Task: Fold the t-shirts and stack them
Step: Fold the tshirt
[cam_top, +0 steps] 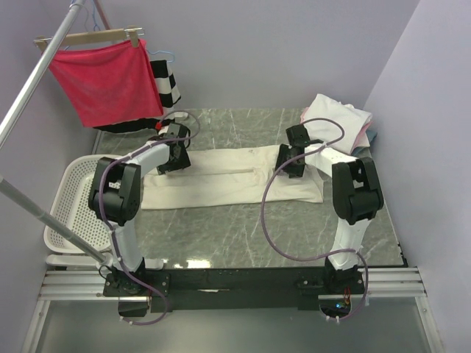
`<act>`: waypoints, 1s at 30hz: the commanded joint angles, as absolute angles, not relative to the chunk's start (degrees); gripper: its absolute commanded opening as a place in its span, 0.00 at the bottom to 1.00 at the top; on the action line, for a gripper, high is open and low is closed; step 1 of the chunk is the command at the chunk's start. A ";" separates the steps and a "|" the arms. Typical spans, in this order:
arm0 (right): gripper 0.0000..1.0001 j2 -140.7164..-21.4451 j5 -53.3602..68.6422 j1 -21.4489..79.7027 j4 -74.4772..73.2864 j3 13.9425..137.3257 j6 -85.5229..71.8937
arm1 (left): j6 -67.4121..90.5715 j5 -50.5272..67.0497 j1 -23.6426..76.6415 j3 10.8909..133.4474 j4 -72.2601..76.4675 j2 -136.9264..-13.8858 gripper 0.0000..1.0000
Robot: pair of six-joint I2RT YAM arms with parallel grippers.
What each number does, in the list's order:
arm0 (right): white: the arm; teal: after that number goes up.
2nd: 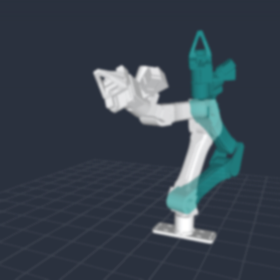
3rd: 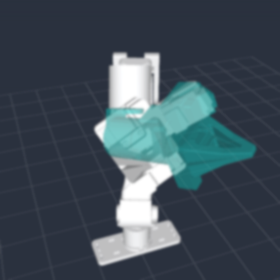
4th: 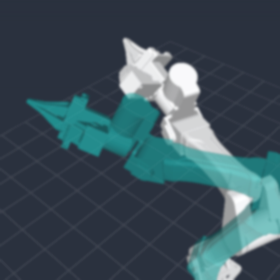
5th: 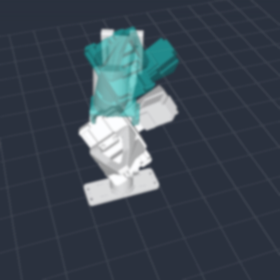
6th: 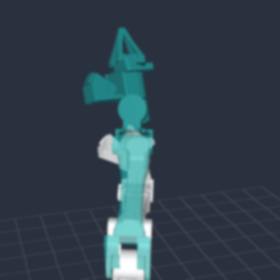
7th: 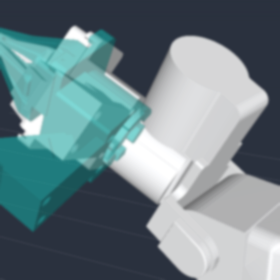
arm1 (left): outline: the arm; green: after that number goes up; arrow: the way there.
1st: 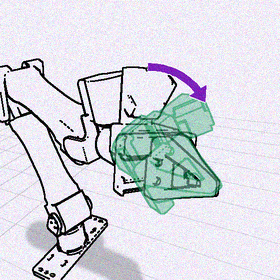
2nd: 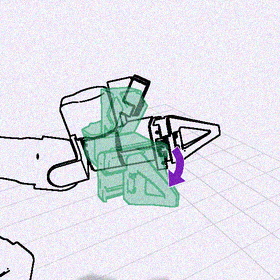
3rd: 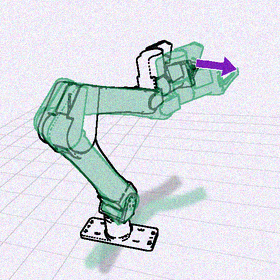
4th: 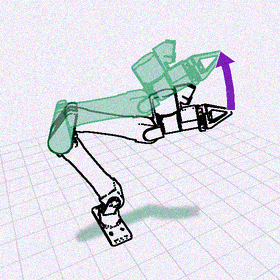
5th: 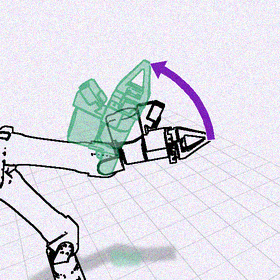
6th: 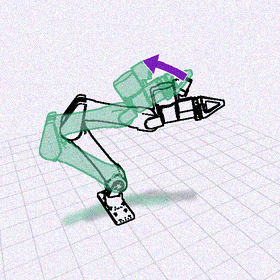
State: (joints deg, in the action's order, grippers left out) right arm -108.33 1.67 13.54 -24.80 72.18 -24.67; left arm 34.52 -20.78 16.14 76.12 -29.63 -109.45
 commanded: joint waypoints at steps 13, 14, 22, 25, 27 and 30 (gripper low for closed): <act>0.65 -108.46 -16.27 14.06 -34.99 78.49 -22.68 | 37.09 -29.79 15.38 70.75 -34.19 -110.93 0.74; 0.65 -107.59 -15.48 14.06 -33.85 78.05 -22.24 | 36.83 -29.10 15.38 70.58 -33.67 -110.40 0.74; 0.68 -100.19 -5.03 14.15 -30.67 77.78 -22.24 | 34.37 -21.71 18.19 73.91 -29.71 -104.15 0.76; 0.68 -103.61 -4.31 14.24 -31.81 79.27 -23.46 | 33.75 -21.53 18.37 76.55 -29.71 -105.81 0.77; 0.68 -106.42 -3.43 14.24 -31.91 79.63 -23.90 | 34.10 -22.32 18.37 78.83 -31.63 -107.39 0.75; 0.68 -109.06 -1.41 14.24 -32.08 80.33 -24.69 | 34.10 -22.41 18.46 79.01 -31.81 -108.89 0.74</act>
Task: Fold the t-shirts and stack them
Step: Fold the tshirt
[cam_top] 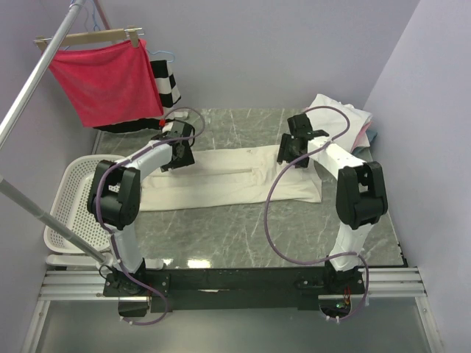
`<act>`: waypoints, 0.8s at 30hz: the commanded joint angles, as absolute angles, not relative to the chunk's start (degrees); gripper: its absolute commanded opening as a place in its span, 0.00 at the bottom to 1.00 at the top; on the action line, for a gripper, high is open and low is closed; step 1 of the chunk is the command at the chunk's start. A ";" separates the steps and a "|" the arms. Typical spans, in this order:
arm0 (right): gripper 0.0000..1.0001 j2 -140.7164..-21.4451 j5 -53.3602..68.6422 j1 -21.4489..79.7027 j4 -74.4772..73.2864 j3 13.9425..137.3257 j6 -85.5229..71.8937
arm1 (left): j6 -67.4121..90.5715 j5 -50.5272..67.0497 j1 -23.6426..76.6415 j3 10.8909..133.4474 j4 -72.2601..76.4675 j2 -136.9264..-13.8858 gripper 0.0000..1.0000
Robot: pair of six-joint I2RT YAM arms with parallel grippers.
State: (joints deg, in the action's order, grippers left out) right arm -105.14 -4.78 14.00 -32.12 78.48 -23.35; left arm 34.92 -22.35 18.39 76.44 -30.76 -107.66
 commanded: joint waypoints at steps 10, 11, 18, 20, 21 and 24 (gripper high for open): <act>0.68 -116.80 -1.32 16.61 -36.82 89.19 -23.82 | 36.73 -18.72 20.30 69.97 -33.48 -109.16 0.69; 0.68 -118.98 -1.14 17.48 -38.22 90.69 -23.04 | 37.09 -17.85 20.91 68.13 -33.57 -108.99 0.68; 0.68 -130.41 -0.88 21.53 -46.92 107.47 -20.39 | 40.25 -10.74 25.57 58.72 -33.84 -104.16 0.66; 0.68 -134.71 -0.53 21.97 -50.09 113.89 -19.95 | 41.56 -8.54 27.93 54.77 -33.31 -102.66 0.65; 0.68 -135.78 -0.18 22.32 -50.36 115.56 -19.78 | 41.92 -6.09 28.73 53.62 -32.96 -101.35 0.65; 0.68 -139.12 1.67 22.94 -51.77 122.23 -19.16 | 43.24 -3.18 31.90 49.58 -32.96 -99.06 0.64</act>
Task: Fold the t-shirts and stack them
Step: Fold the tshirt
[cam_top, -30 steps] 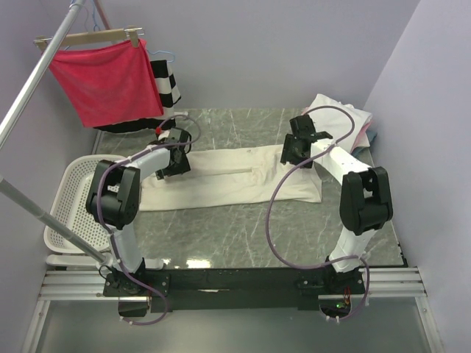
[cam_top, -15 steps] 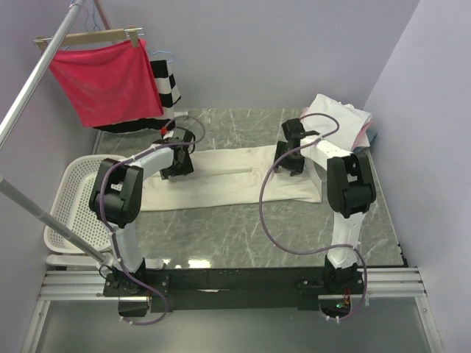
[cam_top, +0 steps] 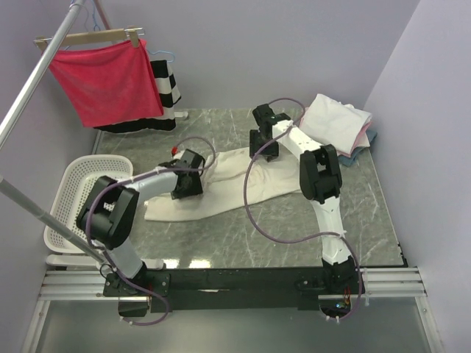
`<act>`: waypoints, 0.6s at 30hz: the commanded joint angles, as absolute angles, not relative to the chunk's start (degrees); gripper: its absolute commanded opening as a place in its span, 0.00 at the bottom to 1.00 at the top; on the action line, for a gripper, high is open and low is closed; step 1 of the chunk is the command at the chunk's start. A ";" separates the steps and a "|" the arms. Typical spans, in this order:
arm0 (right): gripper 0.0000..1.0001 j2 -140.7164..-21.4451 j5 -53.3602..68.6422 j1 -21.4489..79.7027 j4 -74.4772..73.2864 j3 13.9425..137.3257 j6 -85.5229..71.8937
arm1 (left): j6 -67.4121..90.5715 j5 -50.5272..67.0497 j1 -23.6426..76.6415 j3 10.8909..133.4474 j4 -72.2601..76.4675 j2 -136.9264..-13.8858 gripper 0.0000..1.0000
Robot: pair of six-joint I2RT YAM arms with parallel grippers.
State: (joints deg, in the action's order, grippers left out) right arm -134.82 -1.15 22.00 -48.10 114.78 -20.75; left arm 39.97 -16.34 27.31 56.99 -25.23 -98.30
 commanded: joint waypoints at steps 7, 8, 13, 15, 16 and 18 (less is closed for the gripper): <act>0.75 -148.60 11.06 23.03 -55.54 137.44 -16.18 | 44.47 5.43 38.14 45.35 -34.27 -94.31 0.62; 0.76 -149.49 16.73 22.85 -55.46 138.77 -15.91 | 43.34 6.75 39.54 45.53 -34.36 -94.05 0.61; 0.79 -147.77 41.54 20.74 -39.37 131.25 -20.03 | 37.36 15.03 44.37 50.52 -36.73 -93.25 0.56; 0.94 -144.16 39.49 20.13 -32.37 123.62 -22.05 | 35.95 12.32 44.56 54.64 -40.24 -91.68 0.56; 0.99 -139.44 37.81 20.13 -26.69 121.23 -21.36 | 35.43 10.91 44.47 56.41 -41.47 -91.15 0.59; 1.00 -134.15 33.86 19.95 -21.21 114.04 -20.31 | 33.67 5.56 44.47 62.01 -44.55 -89.48 0.62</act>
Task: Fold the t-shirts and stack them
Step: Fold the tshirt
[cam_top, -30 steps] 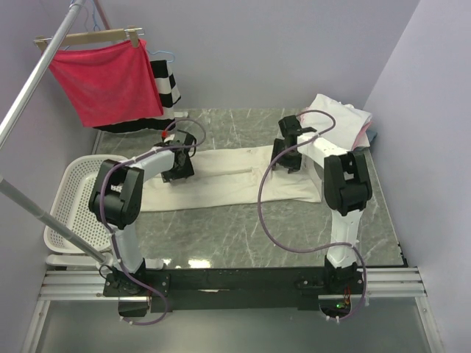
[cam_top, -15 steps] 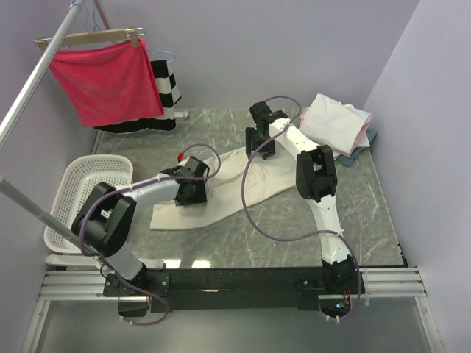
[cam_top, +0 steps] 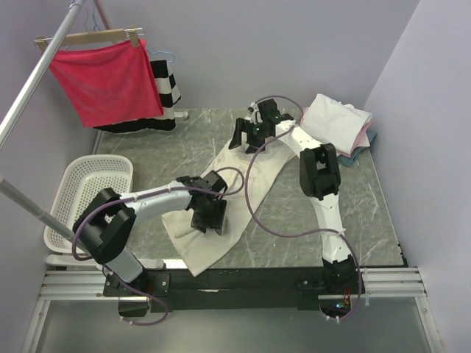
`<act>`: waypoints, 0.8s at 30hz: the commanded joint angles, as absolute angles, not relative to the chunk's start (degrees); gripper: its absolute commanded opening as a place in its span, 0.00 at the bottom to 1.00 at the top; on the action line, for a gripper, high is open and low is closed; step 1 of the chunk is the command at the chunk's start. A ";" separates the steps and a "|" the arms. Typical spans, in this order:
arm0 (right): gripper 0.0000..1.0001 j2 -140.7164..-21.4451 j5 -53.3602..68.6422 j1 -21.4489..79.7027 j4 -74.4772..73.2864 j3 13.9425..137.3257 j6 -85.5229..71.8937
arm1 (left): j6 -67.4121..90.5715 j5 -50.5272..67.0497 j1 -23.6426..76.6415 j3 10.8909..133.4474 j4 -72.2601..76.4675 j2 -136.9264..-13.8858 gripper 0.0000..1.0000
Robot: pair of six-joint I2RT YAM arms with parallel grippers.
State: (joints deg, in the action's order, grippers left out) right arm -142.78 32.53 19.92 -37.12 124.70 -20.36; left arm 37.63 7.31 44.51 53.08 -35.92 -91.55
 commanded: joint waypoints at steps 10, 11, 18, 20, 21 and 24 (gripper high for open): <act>1.00 -109.01 5.91 18.19 -20.64 99.77 -13.01 | 26.81 -7.30 35.09 87.08 -38.41 -95.87 0.76; 1.00 -107.85 0.23 18.19 -21.87 97.75 -13.27 | 26.81 -6.69 34.29 89.10 -38.06 -99.11 0.75; 1.00 -100.38 -8.28 18.02 -34.18 88.35 -15.47 | 22.86 8.87 32.17 103.07 -30.15 -116.00 0.73; 1.00 -97.39 -6.77 18.37 -35.24 83.18 -15.90 | 21.71 11.85 32.26 105.89 -28.66 -122.13 0.74; 1.00 -96.16 -4.68 18.54 -34.64 81.14 -16.34 | 21.10 12.39 32.17 109.48 -28.91 -124.26 0.73; 1.00 -91.77 2.17 20.20 -32.71 74.11 -16.08 | 20.13 14.50 32.17 114.77 -28.39 -130.33 0.72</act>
